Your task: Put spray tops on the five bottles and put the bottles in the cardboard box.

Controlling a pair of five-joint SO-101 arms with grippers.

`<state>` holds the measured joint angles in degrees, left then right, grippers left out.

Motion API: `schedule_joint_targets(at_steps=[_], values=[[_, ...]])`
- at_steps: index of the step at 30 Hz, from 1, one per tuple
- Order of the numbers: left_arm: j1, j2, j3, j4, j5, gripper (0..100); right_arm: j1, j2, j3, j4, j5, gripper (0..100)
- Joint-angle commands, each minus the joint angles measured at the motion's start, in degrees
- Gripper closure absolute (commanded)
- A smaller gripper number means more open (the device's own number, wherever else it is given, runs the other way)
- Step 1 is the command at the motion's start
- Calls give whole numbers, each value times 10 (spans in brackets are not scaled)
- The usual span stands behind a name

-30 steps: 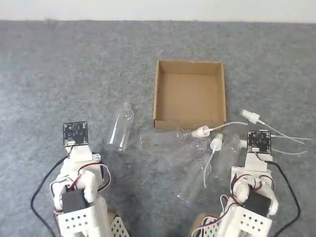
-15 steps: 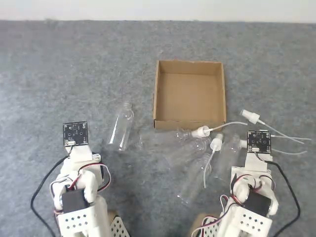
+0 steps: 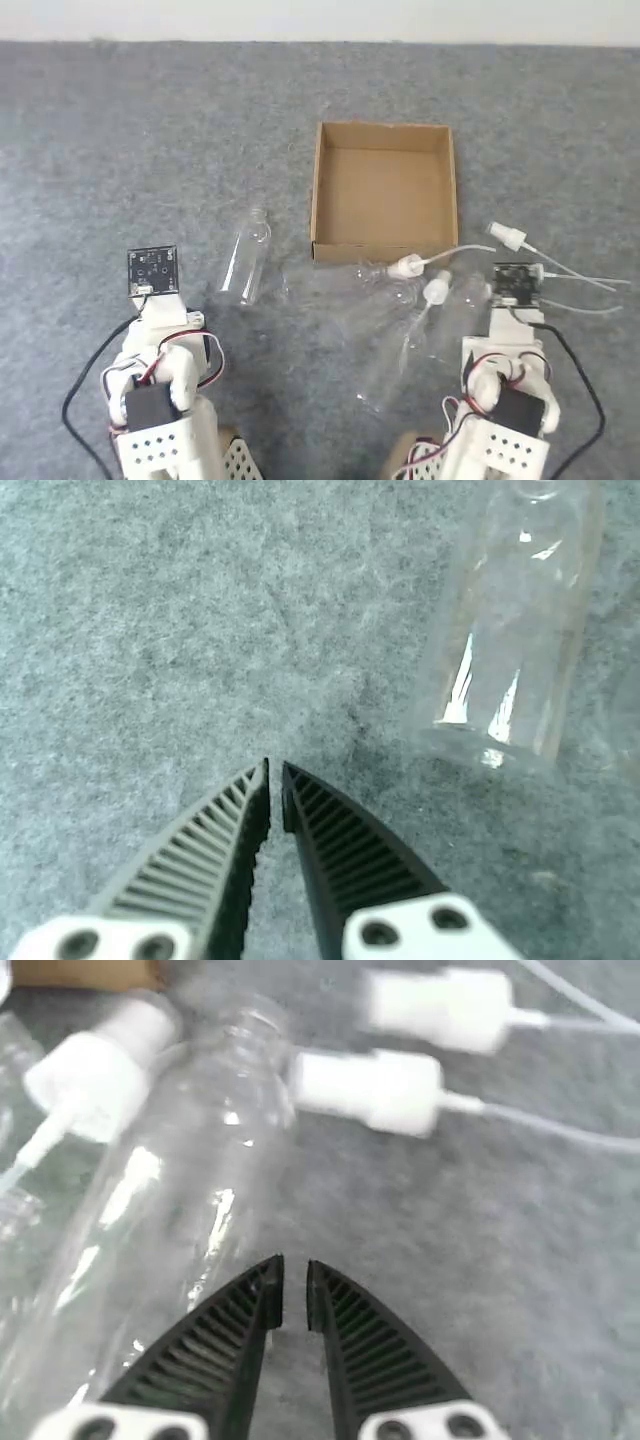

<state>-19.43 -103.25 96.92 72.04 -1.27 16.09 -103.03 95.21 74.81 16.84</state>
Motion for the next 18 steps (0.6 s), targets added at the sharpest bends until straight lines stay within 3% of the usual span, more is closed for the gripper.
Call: schedule_joint_targets(at_steps=[1,18], values=[[-2,-11,-4,3,6,988,-73,-11,12,3,5,991],[-2,-11,-4,3,6,988,-80,-11,12,2,5,991]])
